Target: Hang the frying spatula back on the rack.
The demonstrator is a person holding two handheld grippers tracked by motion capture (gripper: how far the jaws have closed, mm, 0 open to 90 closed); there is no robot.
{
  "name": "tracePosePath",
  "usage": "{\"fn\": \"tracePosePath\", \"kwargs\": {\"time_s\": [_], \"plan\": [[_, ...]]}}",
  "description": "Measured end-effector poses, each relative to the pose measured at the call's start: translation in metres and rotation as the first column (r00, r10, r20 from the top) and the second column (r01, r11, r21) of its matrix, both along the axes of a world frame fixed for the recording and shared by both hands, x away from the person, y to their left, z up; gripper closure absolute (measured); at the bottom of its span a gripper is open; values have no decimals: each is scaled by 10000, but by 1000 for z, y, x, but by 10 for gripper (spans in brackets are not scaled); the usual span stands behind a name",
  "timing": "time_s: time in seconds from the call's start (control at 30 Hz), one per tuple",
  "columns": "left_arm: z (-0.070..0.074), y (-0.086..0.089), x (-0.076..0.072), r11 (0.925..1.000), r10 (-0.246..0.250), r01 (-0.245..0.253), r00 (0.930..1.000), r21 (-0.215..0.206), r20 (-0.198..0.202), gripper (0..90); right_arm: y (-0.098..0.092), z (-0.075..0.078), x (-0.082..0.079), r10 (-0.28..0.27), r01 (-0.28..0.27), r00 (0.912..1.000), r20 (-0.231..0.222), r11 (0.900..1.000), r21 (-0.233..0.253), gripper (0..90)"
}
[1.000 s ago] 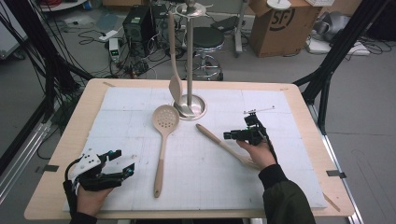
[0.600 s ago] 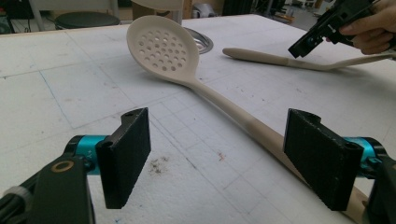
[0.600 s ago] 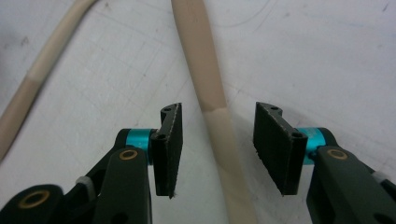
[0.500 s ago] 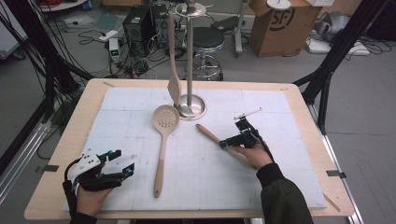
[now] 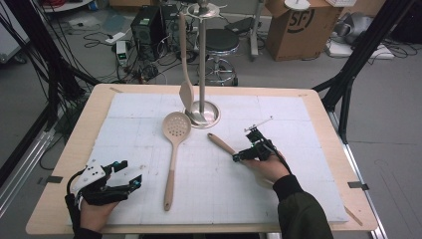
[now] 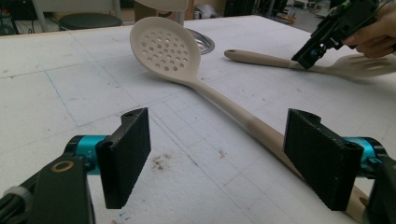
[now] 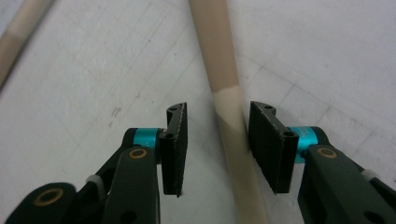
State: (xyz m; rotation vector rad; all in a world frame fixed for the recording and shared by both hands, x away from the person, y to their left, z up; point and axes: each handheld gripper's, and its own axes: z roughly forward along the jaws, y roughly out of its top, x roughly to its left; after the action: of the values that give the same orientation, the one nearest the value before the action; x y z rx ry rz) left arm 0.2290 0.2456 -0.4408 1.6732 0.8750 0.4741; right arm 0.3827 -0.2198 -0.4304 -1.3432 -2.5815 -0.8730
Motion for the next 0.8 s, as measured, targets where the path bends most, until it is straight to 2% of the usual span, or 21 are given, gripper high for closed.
{"fn": "tracePosePath", "kwargs": {"time_s": [0.07,0.13,0.27,0.4,0.47,0.57,0.67,0.8], "plan": [[0,0,-1,10000,9,-9,10000,-17,-1,239,1,2,-4,141,-141,9999,-16,9996,-247,578],[0,0,-1,10000,16,-16,10000,16,7,239,2,2,-7,389,-377,9990,223,9980,-501,578],[0,-1,-2,10000,-10,10,10000,36,-1,239,6,3,-11,472,-430,9980,431,9947,-931,589],[1,-2,-2,10000,-28,28,10000,54,-6,239,13,5,-13,541,-437,9965,632,9868,-1562,618],[1,-3,-2,10000,-42,41,10000,72,9,239,18,6,-14,748,-565,9937,830,9773,-2043,653],[1,-4,-2,9999,-67,67,10000,85,22,239,26,7,-16,1068,-755,9895,973,9565,-2819,663],[1,-4,-2,9999,-83,83,10000,84,3,240,32,8,-15,1268,-890,9873,957,9407,-3275,664],[0,-5,-2,9999,-87,88,10000,98,-15,240,38,10,-13,1301,-950,9888,727,9260,-3653,674]]}}
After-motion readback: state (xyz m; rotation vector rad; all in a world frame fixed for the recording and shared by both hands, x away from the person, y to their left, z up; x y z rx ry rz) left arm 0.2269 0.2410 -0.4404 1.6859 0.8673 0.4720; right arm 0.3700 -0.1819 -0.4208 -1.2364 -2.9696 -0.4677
